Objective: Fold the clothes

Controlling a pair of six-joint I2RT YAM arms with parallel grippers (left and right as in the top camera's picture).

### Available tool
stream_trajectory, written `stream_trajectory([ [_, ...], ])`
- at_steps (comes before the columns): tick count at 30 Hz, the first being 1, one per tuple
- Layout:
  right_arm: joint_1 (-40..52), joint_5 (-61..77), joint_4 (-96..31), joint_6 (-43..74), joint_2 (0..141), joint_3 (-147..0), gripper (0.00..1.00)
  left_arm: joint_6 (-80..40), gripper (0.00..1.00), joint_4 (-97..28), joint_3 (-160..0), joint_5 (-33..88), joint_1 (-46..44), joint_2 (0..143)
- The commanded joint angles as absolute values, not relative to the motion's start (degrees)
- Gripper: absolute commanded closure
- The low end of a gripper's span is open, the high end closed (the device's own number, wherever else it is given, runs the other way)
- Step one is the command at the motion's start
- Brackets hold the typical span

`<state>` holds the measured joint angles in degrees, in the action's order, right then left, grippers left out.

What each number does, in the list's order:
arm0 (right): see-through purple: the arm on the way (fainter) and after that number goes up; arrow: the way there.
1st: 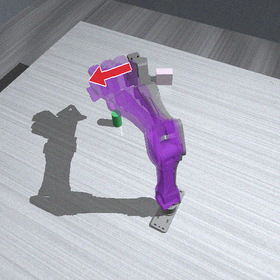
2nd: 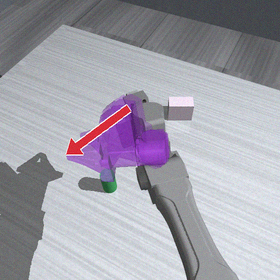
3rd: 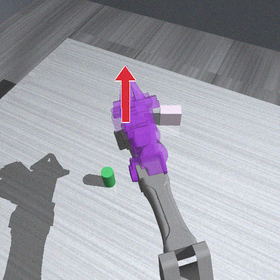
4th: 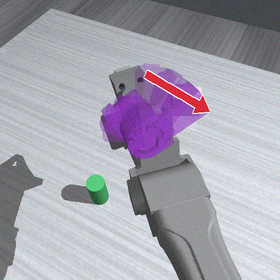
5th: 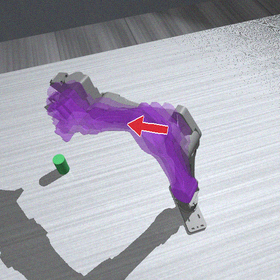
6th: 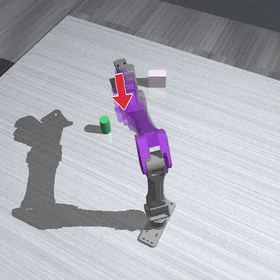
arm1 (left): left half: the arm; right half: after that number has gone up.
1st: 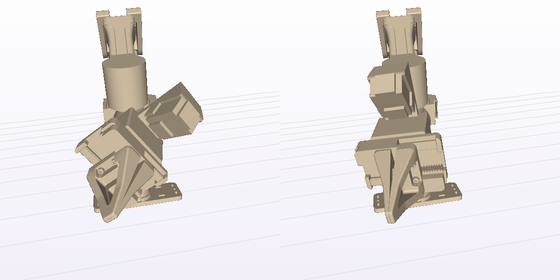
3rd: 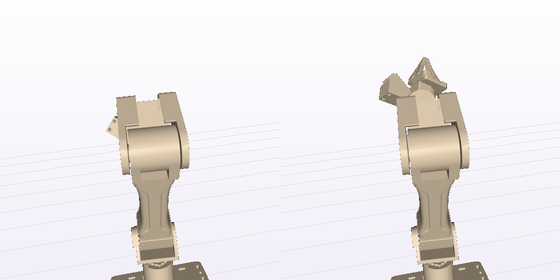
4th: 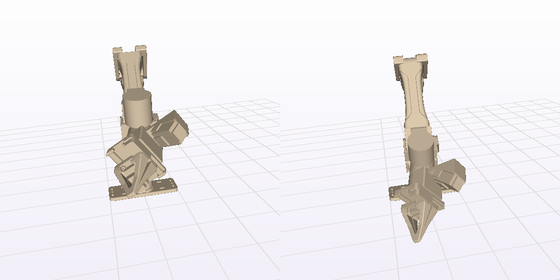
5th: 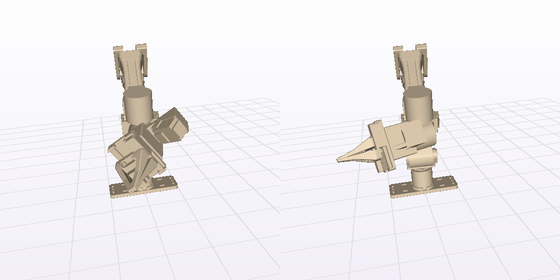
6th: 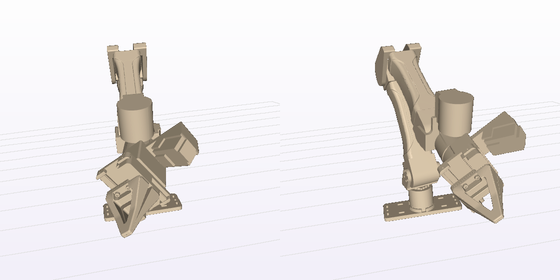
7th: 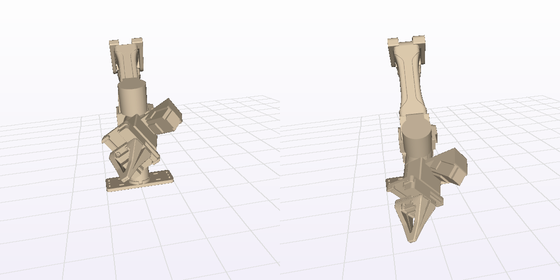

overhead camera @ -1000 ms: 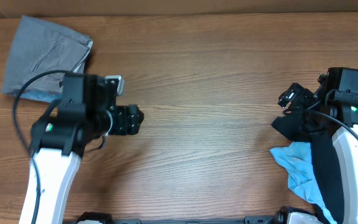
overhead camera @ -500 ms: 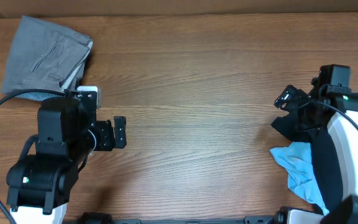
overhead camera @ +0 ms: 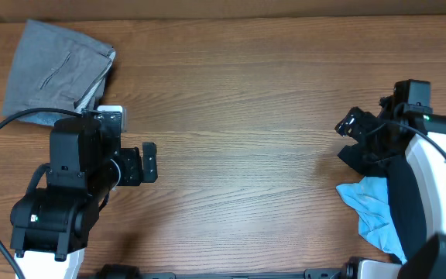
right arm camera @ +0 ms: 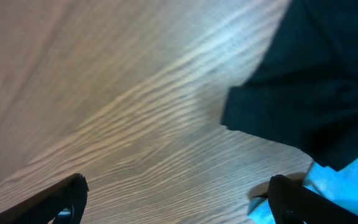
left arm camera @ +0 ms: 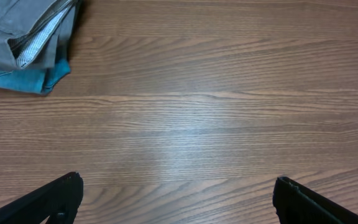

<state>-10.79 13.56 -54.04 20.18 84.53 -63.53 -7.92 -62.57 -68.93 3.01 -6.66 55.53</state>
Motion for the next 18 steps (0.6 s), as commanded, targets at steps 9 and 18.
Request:
stream_trajectory([
  [9, -10.9, 16.0, -51.5, 17.6, 62.7, -64.2, 0.0, -7.7, 0.0, -62.3, -69.9, 1.5, -6.8, 55.5],
  [18, -10.9, 7.8, -54.4, 25.2, 71.1, -64.2, 0.02, -7.9, 0.0, -62.8, -69.9, 10.3, -6.8, 58.9],
])
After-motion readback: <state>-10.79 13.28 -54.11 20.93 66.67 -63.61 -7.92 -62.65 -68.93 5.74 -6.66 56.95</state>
